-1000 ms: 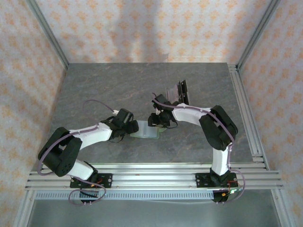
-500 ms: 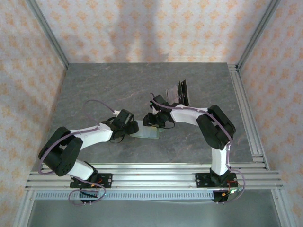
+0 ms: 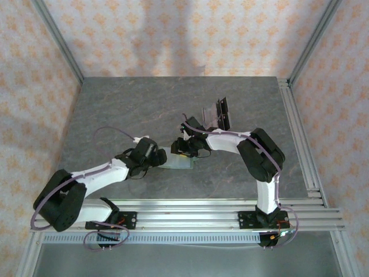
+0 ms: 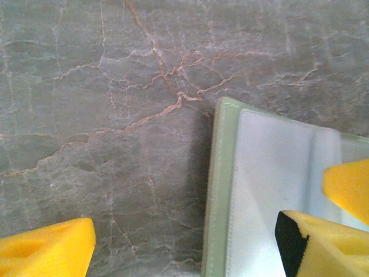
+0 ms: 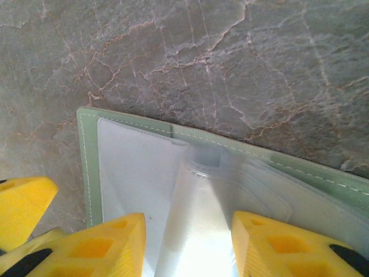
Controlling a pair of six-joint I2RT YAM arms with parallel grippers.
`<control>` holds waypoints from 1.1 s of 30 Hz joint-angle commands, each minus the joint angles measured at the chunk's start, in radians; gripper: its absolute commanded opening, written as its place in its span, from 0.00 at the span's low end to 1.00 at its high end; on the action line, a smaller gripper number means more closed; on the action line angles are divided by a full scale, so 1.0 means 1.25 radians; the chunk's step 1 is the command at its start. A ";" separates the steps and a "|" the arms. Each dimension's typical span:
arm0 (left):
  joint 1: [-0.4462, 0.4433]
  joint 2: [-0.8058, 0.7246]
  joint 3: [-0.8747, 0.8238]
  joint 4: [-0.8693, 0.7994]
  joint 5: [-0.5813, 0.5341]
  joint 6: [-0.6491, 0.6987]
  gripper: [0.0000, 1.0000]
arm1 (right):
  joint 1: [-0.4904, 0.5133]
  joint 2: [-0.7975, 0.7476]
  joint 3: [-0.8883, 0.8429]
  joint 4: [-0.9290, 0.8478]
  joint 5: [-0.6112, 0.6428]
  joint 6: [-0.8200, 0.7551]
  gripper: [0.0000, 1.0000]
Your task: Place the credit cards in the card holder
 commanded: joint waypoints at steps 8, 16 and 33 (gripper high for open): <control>-0.013 -0.078 -0.046 0.000 0.017 0.003 0.82 | 0.013 -0.002 0.003 0.025 -0.014 0.030 0.44; -0.019 -0.080 -0.052 0.020 0.025 0.007 0.82 | 0.026 -0.007 0.030 0.021 -0.017 0.038 0.43; -0.022 -0.087 -0.058 0.021 0.019 0.017 0.81 | 0.047 0.028 0.086 0.012 -0.024 0.049 0.43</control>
